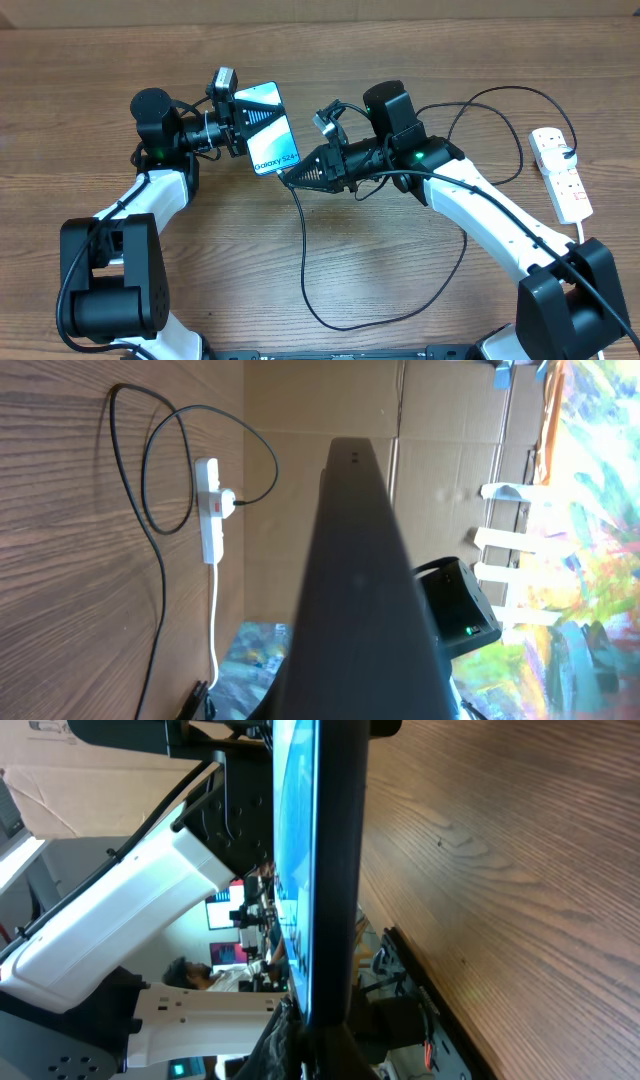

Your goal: Plug charger to phone and switch on socket

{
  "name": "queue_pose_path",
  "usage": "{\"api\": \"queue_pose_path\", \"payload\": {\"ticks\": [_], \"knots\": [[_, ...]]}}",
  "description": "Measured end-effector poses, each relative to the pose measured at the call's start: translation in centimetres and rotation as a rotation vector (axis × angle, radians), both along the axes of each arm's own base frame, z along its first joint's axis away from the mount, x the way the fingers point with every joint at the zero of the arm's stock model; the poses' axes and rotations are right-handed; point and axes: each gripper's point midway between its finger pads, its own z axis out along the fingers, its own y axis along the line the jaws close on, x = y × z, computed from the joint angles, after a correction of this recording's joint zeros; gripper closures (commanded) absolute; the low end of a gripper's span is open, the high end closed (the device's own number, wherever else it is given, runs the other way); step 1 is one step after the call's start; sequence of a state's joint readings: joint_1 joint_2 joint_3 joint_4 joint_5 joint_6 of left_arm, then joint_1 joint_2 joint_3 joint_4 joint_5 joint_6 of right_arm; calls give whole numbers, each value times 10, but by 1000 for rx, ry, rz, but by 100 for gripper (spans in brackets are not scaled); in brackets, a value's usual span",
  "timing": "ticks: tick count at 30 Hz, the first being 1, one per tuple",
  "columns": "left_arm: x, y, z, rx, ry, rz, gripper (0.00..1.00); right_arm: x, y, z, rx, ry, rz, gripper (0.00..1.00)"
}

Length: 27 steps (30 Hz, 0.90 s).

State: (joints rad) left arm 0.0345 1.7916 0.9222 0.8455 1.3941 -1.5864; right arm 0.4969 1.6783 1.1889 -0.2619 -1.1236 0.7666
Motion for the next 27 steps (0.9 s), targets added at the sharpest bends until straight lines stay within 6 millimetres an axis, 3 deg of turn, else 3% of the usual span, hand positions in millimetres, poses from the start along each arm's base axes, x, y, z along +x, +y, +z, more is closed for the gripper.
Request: {"api": "queue_pose_path", "payload": {"ticks": [8, 27], "knots": [[0, 0, 0, 2, -9, -2, 96, 13, -8, -1, -10, -14, -45, 96], [2, 0, 0, 3, -11, 12, 96, 15, -8, -2, -19, -10, -62, 96]]}}
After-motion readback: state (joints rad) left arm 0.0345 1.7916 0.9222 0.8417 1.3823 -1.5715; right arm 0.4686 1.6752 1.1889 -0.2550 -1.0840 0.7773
